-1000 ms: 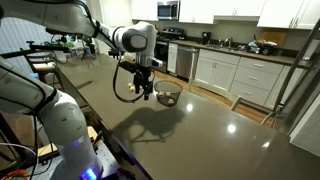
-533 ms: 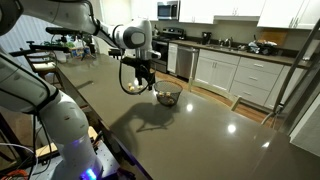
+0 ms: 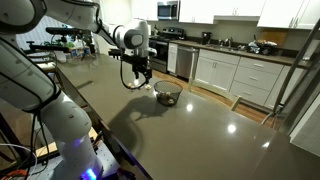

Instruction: Get a sweet from the counter and put it in the basket

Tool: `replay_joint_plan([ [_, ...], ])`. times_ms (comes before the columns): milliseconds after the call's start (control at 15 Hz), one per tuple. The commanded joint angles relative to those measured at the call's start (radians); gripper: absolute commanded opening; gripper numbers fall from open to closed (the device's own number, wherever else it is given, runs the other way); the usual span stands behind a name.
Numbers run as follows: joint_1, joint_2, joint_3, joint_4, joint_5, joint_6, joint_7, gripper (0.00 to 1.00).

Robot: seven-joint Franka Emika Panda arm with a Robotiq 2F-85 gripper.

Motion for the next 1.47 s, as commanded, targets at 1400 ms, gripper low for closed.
replay_joint_plan([
  [1400, 0.149, 0.261, 0.203, 0.106, -0.056, 0.062, -0.109, 1.00],
])
